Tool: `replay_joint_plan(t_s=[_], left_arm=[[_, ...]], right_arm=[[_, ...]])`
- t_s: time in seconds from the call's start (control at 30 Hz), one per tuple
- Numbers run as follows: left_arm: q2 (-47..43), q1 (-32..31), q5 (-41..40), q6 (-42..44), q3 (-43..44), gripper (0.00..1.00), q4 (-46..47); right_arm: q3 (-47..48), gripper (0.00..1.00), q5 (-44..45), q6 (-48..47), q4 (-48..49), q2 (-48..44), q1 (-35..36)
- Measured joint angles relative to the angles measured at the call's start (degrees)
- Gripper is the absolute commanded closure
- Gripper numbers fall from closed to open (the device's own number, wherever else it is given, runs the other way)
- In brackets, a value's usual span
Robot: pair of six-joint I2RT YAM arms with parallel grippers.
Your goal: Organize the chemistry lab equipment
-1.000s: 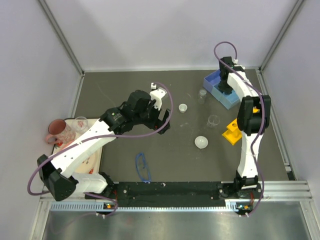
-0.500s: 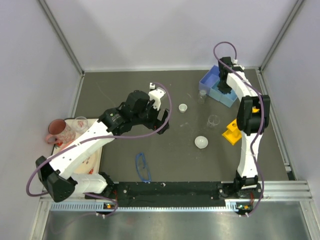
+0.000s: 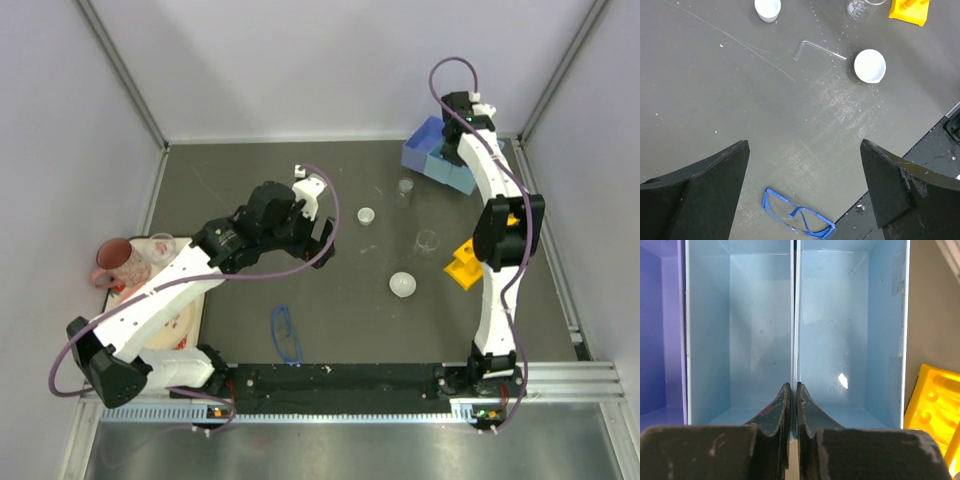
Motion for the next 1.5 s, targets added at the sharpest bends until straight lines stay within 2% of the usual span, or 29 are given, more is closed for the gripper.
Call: replay_joint_plan(t_s=[0.23,0.53,0.83,1.13,1.27,1.5], left_arm=[[-2.0,0.0,-1.1,0.0,0.0,0.02,-0.3],[-5.0,0.1,-3.5,0.0,-0.3,0.02,-1.9],[-9.1,0.2,-5.4,-0.4,-0.3,0.02,-4.0],[-14.3,0.2,-5.6,-1.1,0.2,0.01,-7.3],[-15.6,0.2,-5.6,-1.7,0.8,0.01,-8.5],[-17.1,0.2,-6.0,-2.4,0.9,0.01,-10.4]], right_arm=[[7.3,1.0,1.7,-5.6,-1.0,-0.8,3.1],[9.0,1.0,1.6,-14.8,0.1,-5.4,12.7],[9.9,1.0,-6.1,-23.9,4.3,-6.1,22.3],[9.8,1.0,-15.6,-27.6,7.8,-5.7,30.1],[6.2,1.0,-19.6,-27.3,11.1,-5.4,31.9],[-6.3,1.0,-23.5,-27.1,14.6,-5.2,33.9]])
